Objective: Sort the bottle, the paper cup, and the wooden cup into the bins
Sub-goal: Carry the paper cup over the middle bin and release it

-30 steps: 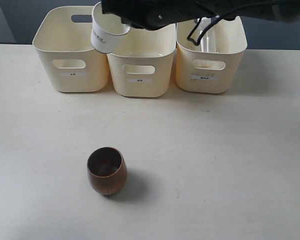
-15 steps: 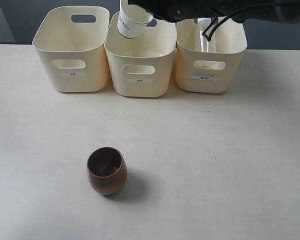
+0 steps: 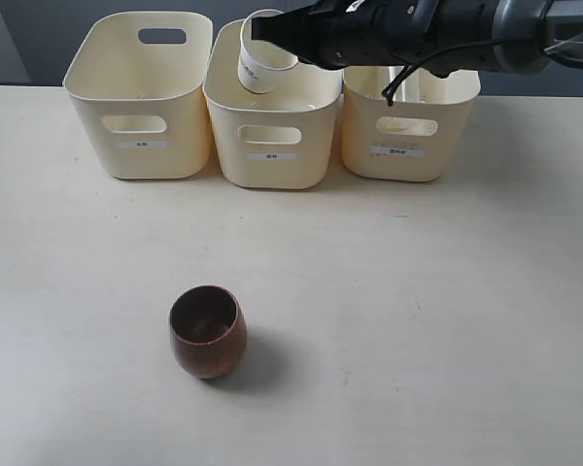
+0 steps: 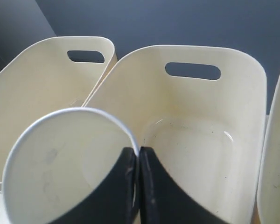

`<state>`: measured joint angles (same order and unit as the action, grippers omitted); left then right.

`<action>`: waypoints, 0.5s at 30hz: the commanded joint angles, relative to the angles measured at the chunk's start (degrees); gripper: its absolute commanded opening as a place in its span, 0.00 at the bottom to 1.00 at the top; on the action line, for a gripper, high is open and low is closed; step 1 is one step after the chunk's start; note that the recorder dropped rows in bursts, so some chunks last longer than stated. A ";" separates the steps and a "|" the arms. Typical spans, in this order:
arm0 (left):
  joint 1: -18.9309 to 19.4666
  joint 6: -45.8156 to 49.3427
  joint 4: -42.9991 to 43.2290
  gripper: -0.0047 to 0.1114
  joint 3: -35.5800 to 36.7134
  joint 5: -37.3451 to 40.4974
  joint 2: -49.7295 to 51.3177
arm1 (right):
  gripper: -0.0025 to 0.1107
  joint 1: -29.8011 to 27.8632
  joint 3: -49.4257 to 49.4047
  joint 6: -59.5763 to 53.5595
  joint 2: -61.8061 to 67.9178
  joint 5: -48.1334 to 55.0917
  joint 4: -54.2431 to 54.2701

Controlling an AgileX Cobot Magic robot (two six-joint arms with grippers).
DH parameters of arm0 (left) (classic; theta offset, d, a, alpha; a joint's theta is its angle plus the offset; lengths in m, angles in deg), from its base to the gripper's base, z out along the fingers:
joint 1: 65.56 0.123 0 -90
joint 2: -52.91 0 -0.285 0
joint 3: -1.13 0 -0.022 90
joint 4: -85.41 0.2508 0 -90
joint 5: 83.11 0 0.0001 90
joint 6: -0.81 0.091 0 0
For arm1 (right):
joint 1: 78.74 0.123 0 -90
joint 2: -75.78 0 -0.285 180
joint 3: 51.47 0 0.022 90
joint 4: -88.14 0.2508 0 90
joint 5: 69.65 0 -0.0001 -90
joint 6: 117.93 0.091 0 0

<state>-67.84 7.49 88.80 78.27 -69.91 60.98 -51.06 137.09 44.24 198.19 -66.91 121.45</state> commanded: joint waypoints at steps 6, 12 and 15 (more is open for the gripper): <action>-0.18 -0.11 0.33 0.04 0.07 -0.26 -0.28 | 0.47 -0.32 0.22 -0.11 -0.18 2.78 -1.31; -0.18 -0.11 0.33 0.04 0.07 -0.26 -0.28 | 0.48 -0.32 0.22 -0.11 -0.18 3.71 -0.54; -0.18 -0.11 0.33 0.04 0.07 -0.26 -0.28 | 0.48 -0.32 0.22 -0.11 -0.99 6.17 -0.28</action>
<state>-67.84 7.49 88.80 78.27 -69.91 60.98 -51.06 137.09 44.24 198.19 -62.42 120.92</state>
